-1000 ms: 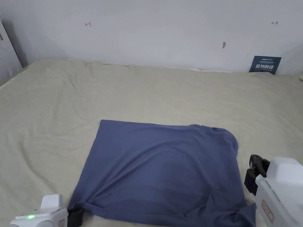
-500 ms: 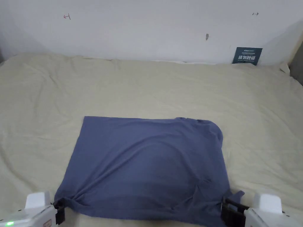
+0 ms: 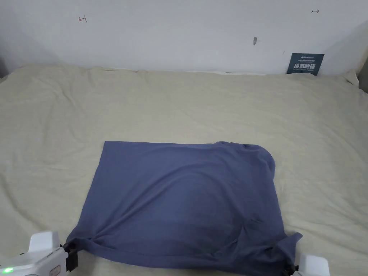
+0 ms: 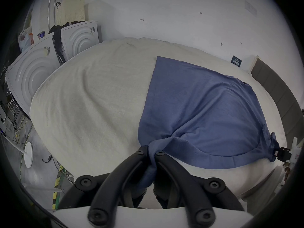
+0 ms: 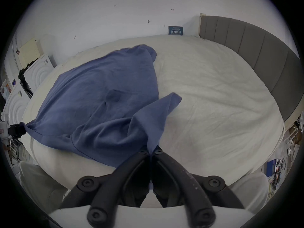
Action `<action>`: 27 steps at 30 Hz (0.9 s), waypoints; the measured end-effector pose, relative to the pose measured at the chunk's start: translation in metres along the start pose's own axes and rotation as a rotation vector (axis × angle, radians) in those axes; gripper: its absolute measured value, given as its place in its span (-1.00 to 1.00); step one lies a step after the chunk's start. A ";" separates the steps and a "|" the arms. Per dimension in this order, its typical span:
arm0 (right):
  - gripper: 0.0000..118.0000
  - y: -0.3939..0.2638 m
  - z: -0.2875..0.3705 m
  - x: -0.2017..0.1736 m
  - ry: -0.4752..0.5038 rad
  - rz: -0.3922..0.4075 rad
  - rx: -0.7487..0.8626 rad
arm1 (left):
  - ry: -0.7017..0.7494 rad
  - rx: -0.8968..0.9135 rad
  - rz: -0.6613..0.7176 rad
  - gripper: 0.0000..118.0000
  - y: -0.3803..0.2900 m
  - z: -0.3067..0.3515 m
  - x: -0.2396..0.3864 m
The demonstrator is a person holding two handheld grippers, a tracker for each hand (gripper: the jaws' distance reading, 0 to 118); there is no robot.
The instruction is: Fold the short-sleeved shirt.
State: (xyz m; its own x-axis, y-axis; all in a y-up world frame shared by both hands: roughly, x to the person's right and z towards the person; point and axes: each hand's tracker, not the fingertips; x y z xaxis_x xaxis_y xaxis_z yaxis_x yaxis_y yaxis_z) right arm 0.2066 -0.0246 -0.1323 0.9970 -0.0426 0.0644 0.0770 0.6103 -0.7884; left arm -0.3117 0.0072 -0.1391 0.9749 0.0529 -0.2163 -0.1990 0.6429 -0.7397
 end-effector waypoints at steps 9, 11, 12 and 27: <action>-0.95 0.068 0.028 0.002 0.032 -0.007 0.195 | -0.013 0.031 0.034 -0.90 0.041 -0.010 -0.007; -0.95 0.089 0.027 -0.002 0.039 -0.004 0.218 | -0.015 0.045 0.039 -0.90 0.056 -0.014 -0.006; -0.95 0.101 0.024 -0.003 0.039 0.001 0.231 | -0.017 0.051 0.037 -0.90 0.065 -0.017 -0.005; -0.95 0.195 -0.119 -0.013 -0.016 0.018 0.079 | 0.016 -0.149 -0.026 -0.90 0.145 -0.139 0.022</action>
State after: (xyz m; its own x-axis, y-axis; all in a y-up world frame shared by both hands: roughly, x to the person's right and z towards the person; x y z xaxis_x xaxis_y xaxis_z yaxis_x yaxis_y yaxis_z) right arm 0.2090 0.0011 -0.3593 0.9980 -0.0190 0.0607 0.0577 0.6713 -0.7390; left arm -0.3333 -0.0048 -0.3395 0.9785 0.0244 -0.2050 -0.1872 0.5236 -0.8311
